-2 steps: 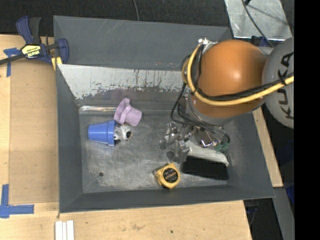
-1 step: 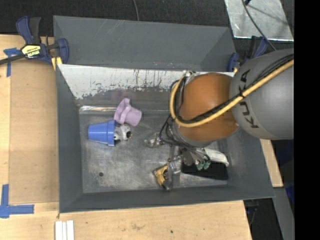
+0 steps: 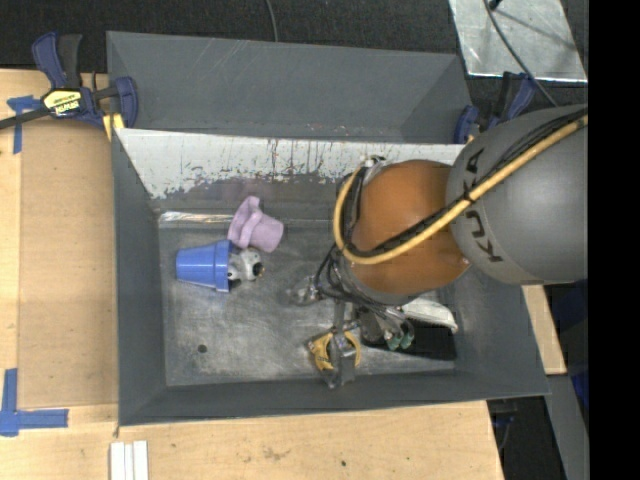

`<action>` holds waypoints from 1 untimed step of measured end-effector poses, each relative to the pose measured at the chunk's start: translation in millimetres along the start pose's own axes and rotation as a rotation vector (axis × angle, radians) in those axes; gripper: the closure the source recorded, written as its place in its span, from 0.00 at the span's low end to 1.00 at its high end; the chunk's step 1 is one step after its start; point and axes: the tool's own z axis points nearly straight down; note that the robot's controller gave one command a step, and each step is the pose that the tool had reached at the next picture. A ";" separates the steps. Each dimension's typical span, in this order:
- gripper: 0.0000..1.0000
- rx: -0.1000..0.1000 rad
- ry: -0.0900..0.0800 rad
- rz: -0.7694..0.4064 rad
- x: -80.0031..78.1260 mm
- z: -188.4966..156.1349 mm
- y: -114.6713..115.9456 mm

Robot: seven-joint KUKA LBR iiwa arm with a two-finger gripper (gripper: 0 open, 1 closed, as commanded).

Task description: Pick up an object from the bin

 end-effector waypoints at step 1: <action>1.00 -0.003 0.029 -0.122 -16.9 51.6 -39.2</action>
Offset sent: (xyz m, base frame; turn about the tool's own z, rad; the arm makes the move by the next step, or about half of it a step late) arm 0.0000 0.0000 0.0000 0.0000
